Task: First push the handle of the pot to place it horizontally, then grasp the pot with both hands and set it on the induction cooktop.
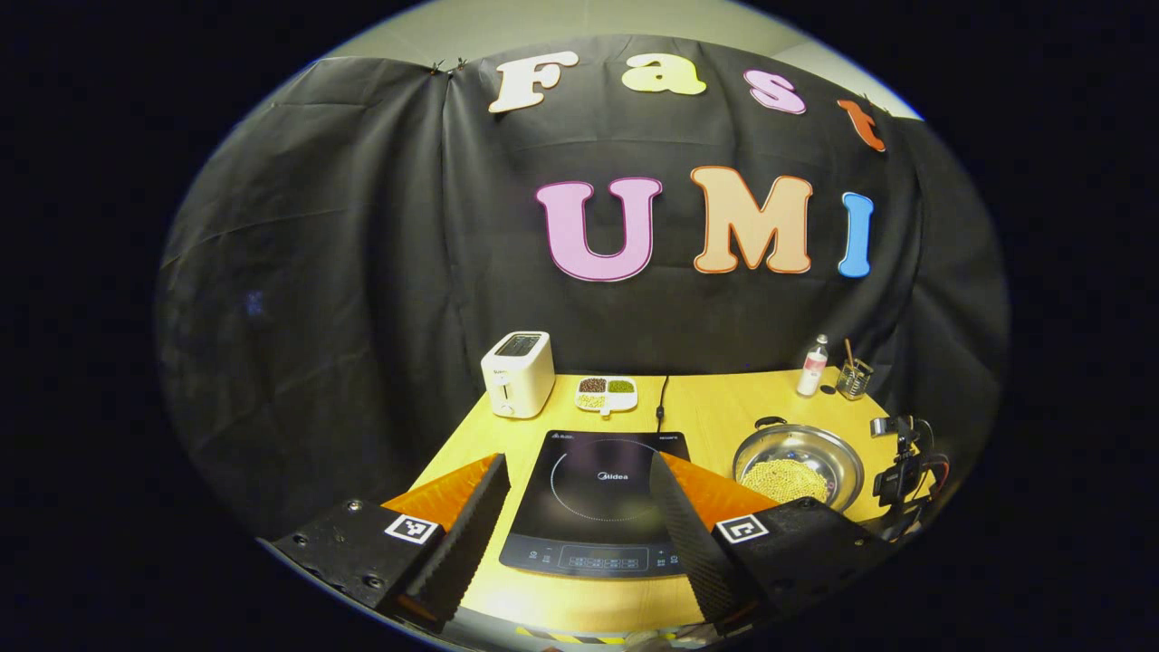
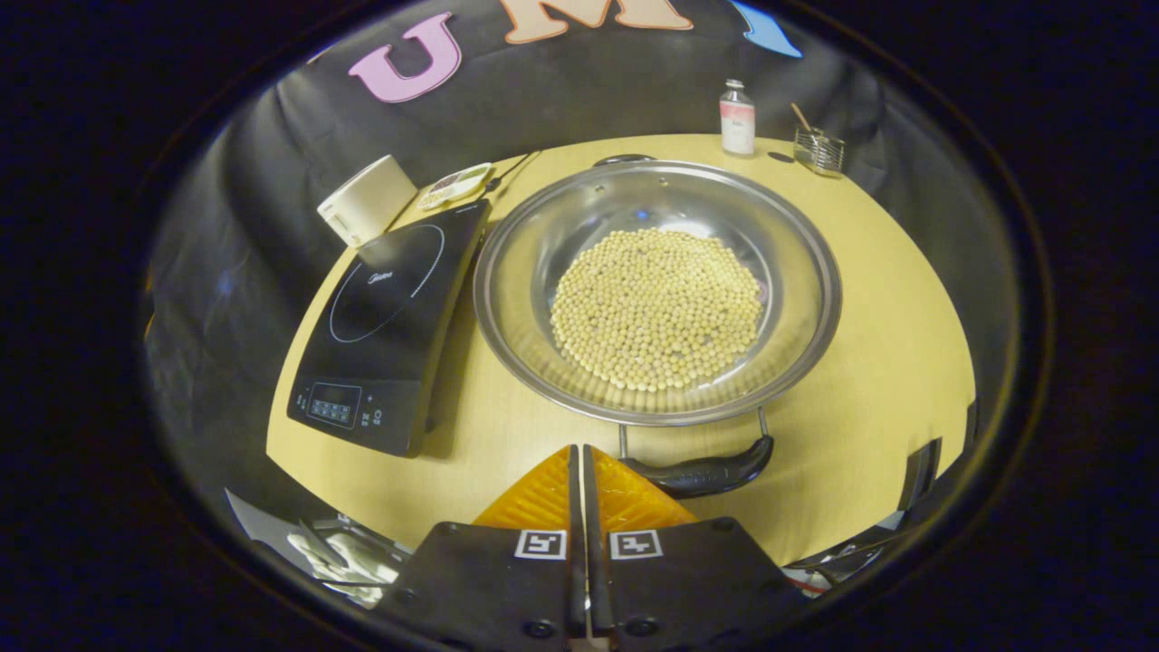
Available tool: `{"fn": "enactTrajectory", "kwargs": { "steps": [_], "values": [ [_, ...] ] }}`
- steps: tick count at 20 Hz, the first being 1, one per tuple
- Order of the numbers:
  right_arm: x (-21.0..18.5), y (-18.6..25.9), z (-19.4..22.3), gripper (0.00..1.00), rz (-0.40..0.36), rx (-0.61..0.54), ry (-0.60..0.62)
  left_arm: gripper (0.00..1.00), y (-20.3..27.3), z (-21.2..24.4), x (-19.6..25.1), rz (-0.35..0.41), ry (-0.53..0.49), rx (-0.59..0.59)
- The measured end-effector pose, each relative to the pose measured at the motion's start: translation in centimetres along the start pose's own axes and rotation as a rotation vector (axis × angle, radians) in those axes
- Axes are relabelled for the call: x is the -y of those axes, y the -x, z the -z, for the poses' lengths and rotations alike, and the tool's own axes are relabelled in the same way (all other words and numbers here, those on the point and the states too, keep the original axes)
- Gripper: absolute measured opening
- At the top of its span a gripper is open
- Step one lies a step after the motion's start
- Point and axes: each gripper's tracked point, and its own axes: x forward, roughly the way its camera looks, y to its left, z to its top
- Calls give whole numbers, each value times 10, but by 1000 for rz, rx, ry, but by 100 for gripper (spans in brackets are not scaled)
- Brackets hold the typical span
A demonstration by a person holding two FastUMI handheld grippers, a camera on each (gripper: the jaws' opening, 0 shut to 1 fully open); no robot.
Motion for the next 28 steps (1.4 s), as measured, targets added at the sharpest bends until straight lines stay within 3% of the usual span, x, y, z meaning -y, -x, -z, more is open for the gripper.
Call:
{"fn": "enactTrajectory", "kwargs": {
  "steps": [16, 19, 20, 22, 28],
  "values": [
    [123, 4, -34, 4, 136, -15, -18, 96, -33, -6, 62, 25, 26, -30],
    [137, 1, -45, 0, 145, -14, -19, 96, -37, -2, 68, 17, 26, -45],
    [141, -1, -47, 4, 149, -16, -19, 96, -38, -2, 69, 13, 29, -50],
    [148, -2, -53, 0, 150, -16, -21, 96, -41, 1, 73, 6, 39, -62],
    [163, -10, -65, 4, 140, -16, -34, 96, -46, 11, 77, -32, 48, -95]
  ]
}}
